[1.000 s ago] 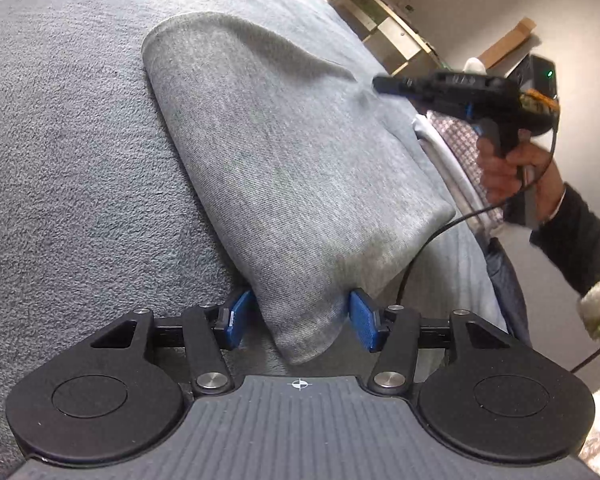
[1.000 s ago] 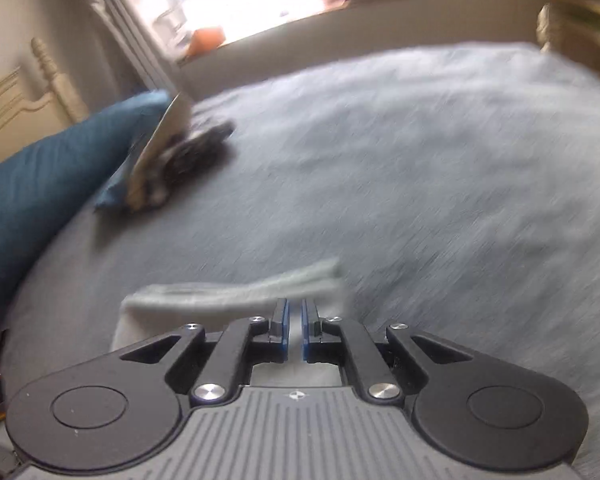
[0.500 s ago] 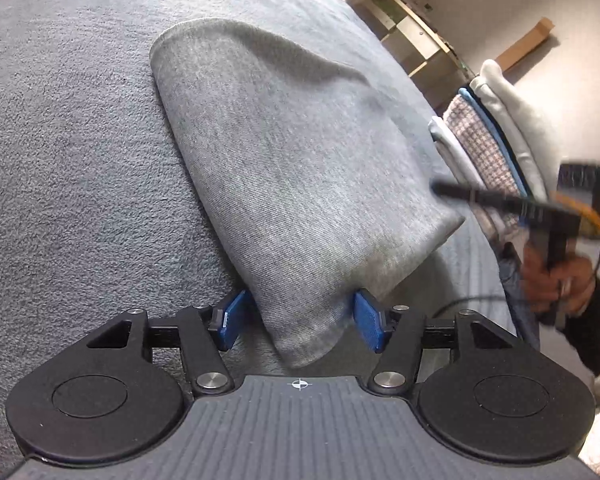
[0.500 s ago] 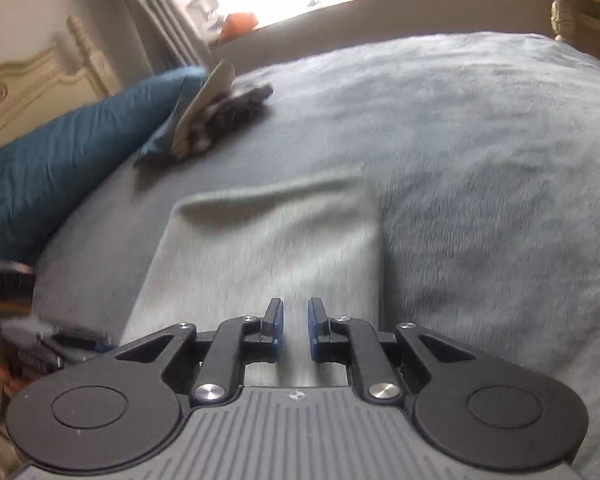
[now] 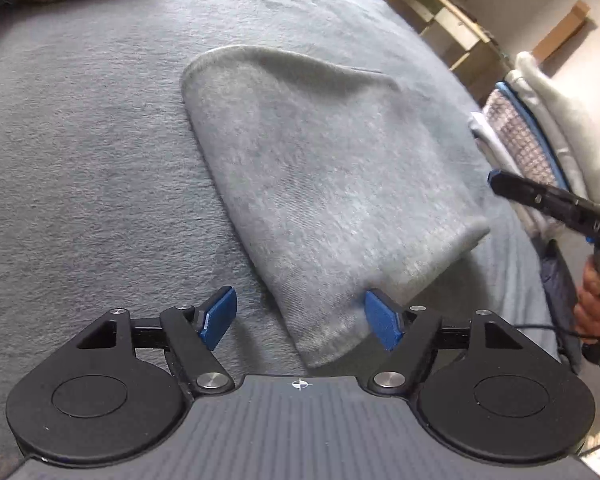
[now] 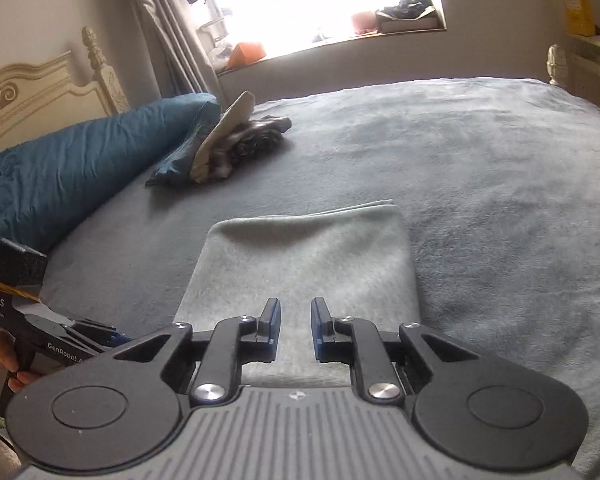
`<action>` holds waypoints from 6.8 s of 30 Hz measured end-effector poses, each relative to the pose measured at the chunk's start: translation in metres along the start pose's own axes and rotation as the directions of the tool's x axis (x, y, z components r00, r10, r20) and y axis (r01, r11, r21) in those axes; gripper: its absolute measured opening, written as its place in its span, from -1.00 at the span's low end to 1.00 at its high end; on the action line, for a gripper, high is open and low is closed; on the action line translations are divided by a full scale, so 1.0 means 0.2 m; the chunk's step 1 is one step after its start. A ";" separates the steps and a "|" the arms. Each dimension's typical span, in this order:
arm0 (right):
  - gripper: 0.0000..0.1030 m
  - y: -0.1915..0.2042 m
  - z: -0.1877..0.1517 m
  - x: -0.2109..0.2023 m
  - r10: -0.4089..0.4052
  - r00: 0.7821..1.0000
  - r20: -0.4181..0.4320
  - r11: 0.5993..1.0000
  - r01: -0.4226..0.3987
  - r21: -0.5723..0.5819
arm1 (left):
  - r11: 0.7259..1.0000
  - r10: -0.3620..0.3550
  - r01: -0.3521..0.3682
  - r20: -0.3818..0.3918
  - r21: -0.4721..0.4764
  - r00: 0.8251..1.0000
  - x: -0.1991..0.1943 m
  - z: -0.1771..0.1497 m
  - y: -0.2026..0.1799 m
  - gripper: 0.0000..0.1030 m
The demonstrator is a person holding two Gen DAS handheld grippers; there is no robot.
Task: Fold clothes
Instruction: 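Smooth the folded sweatpants with the open left tool, then pinch the folded grey sweatpants edge with the right tool while the left tool pinches beside it, then lift the folded sweatpants with both tools and carry them toward the clothes stack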
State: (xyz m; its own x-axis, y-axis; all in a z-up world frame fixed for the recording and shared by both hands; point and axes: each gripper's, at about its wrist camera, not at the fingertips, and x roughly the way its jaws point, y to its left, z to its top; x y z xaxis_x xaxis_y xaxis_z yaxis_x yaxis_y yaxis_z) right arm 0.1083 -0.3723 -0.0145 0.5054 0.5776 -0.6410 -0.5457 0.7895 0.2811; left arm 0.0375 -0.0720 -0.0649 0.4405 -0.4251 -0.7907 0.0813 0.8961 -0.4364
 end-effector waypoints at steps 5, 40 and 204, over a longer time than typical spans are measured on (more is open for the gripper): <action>-0.66 0.09 -0.13 0.10 -0.075 0.992 -0.103 0.995 0.067 -0.080 | 0.993 0.115 -0.115 -0.003 0.031 0.993 -0.02 0.00 -0.04 0.47; 0.38 -0.26 0.21 0.23 -0.104 0.994 -0.045 0.973 0.111 0.202 | 0.925 0.325 -0.330 0.058 0.191 0.944 0.11 0.28 -0.11 0.82; 0.43 -1.78 -1.82 -1.55 -0.456 0.812 0.364 0.162 -0.326 0.931 | 0.411 -0.180 0.474 -0.440 0.779 0.880 1.50 0.23 -2.86 0.63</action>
State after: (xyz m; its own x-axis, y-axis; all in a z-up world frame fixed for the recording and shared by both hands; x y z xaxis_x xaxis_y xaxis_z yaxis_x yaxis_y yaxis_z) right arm -0.0971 -0.9082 -0.1764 0.9023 0.1850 -0.3893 0.3694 0.1336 0.9196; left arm 0.1648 -0.7065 -0.0318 -0.0206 -0.5916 -0.8060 0.9385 0.2665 -0.2196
